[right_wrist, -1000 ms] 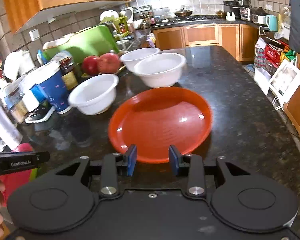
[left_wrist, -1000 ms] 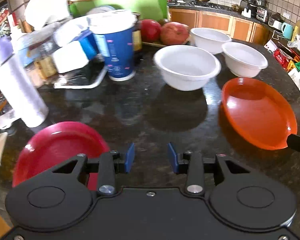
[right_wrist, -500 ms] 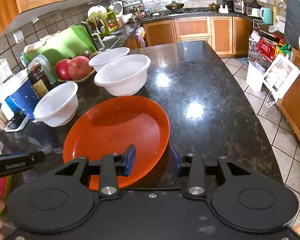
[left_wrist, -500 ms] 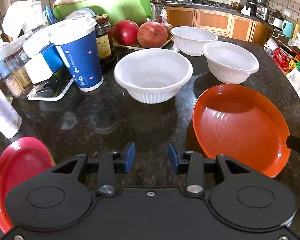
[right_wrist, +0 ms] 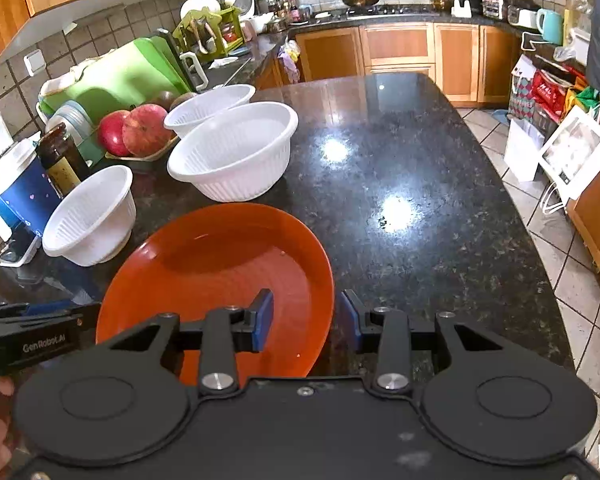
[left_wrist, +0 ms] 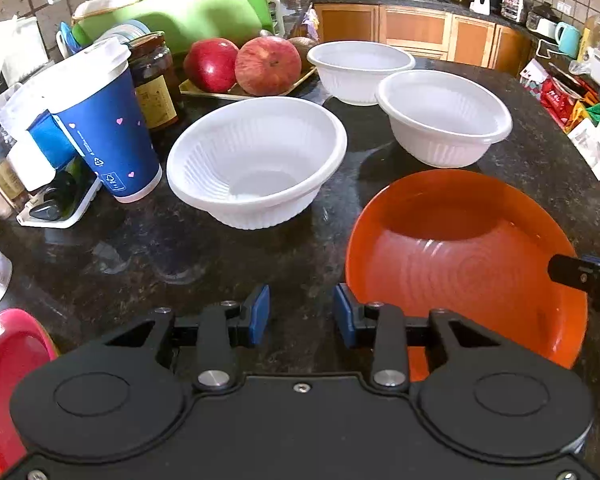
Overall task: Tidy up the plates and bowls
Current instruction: 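Close both grippers on the rim of the orange plate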
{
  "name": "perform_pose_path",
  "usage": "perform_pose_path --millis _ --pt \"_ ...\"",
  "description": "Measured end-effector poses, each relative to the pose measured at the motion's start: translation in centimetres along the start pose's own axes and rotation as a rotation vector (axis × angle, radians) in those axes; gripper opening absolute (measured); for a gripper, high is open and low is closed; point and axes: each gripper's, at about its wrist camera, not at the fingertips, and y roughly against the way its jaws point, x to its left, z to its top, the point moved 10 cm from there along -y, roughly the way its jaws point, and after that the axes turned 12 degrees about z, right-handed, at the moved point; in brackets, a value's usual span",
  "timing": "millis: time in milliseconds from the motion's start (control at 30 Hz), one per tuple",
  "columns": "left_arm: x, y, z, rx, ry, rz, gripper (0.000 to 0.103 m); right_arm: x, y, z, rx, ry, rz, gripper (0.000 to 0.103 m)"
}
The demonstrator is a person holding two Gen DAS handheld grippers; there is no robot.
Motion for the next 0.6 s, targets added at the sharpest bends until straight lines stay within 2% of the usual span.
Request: perform_pose_path --millis 200,333,467,600 --pt "-0.2 -0.6 0.3 0.004 0.002 0.006 0.045 -0.8 -0.6 0.2 -0.006 0.003 -0.003 0.032" --pt "-0.4 -0.9 0.3 0.004 -0.004 0.005 0.044 -1.1 -1.1 0.0 0.009 -0.003 0.010 0.021" --pt "-0.6 -1.3 0.3 0.015 -0.001 -0.022 0.035 -1.1 -1.4 -0.1 0.001 0.005 -0.002 0.018" --pt "-1.1 -1.2 0.3 0.011 -0.012 -0.058 0.020 -1.2 -1.3 -0.2 -0.007 0.000 -0.008 0.016"
